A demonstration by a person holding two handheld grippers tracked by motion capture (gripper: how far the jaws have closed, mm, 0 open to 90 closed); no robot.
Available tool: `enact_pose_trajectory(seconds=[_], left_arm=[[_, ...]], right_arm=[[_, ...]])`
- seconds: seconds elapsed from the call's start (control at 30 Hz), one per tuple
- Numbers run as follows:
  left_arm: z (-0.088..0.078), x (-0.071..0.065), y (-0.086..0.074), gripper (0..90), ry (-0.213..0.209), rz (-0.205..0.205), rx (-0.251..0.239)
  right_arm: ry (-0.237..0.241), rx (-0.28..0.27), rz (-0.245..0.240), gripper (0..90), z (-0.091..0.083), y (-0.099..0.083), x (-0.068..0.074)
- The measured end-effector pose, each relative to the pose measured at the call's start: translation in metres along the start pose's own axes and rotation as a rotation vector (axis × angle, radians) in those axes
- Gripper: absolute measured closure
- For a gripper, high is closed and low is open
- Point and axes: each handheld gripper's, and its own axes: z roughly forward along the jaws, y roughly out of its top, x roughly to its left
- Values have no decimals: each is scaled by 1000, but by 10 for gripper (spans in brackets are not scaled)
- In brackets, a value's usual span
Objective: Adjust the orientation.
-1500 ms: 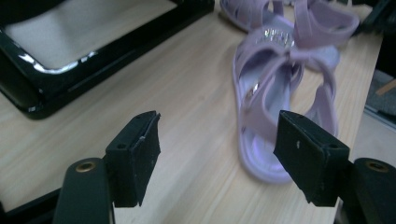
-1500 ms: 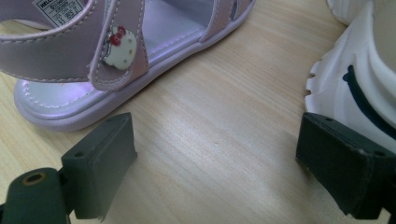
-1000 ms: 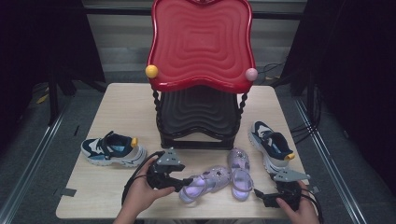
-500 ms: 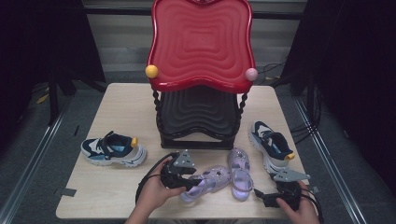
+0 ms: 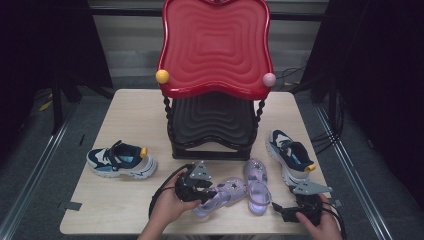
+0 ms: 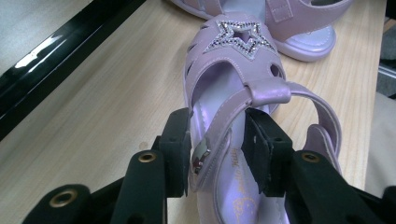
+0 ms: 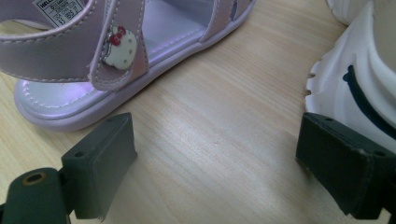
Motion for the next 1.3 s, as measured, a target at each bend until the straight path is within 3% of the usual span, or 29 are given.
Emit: enact_pose_trajectory(seconds=[0.4,0.77,1.07,1.3], left_arm=[[4,1,0,660,-2,8,4],[9,2,-2,705,1,-5,-24],[8,2,-2,745,13,27,-5],[7,1,-5,791,28,28,-33]], right_arm=[[0,0,-1,111,0,0,0],[0,0,-1,111,0,0,0],[0,0,0,111,0,0,0],[0,0,-1,111,0,0,0]])
